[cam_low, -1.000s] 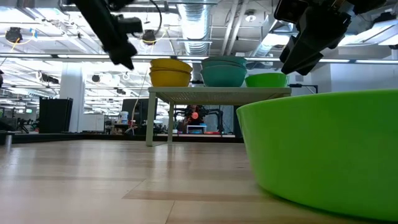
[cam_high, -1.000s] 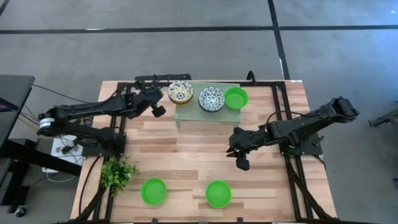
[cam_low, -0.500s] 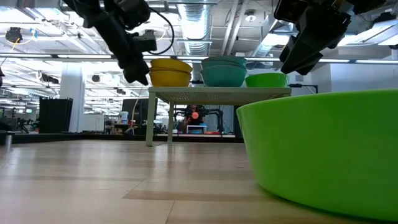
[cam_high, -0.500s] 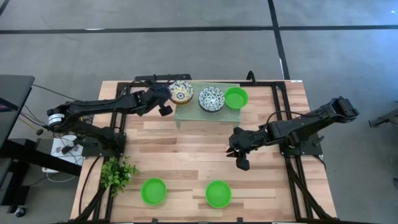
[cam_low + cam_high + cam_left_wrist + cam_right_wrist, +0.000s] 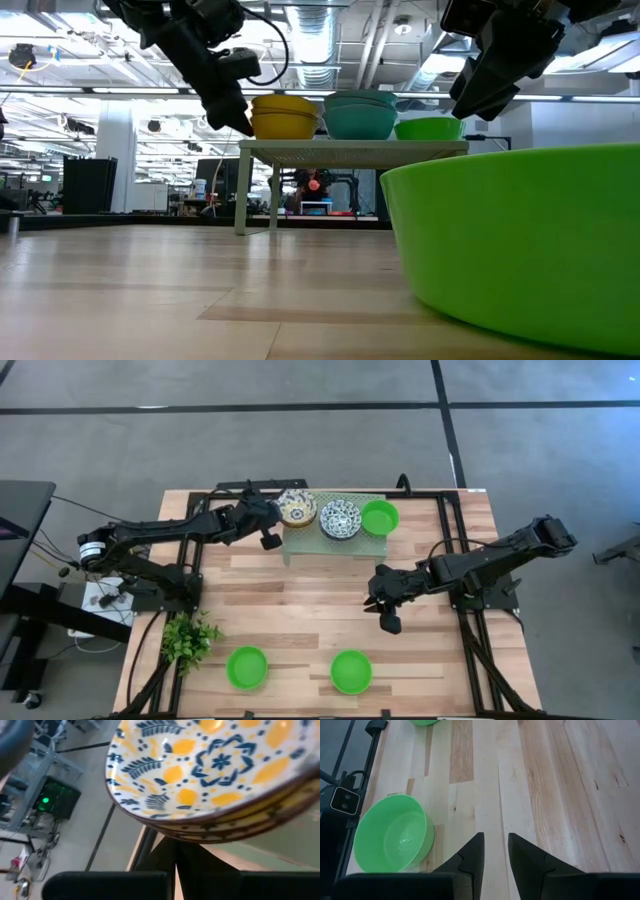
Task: Pick & Place Mini bowls
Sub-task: Adjust the stacked yellow bowls on the shelf, then stack the right green bowl on the green bowl on the shelf
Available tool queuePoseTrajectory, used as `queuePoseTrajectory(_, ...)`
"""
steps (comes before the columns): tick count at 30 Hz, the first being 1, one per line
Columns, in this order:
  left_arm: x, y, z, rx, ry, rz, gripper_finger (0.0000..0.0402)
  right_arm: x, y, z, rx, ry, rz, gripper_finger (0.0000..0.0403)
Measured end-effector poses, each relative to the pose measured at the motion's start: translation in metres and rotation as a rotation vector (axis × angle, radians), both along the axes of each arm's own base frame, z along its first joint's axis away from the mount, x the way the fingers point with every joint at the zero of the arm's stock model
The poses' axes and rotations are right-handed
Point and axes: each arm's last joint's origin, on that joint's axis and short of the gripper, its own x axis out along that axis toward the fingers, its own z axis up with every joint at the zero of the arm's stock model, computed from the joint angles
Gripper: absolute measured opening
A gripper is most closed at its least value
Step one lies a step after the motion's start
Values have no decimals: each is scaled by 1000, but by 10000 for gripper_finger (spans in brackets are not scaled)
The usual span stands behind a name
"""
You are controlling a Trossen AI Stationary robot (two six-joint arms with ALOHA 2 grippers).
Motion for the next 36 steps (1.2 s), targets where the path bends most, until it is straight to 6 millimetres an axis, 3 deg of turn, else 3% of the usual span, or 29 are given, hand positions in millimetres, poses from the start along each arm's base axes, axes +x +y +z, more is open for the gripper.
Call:
queuePoseTrajectory(12, 4, -11, 1, -16, -8, -66, 8, 0, 0, 0, 0, 0, 0, 83)
queuePoseTrajectory(18, 5, -39, 8, 90, 3, -36, 8, 0, 0, 0, 1, 0, 0, 83)
queuePoseTrajectory(26, -7, -81, 25, 0, -135, -102, 11, 1, 2, 1, 53, -3, 1, 102)
queuePoseTrajectory(36, -17, -107, 34, -127, -248, -155, 85, 25, 36, -28, 178, 88, 5, 165)
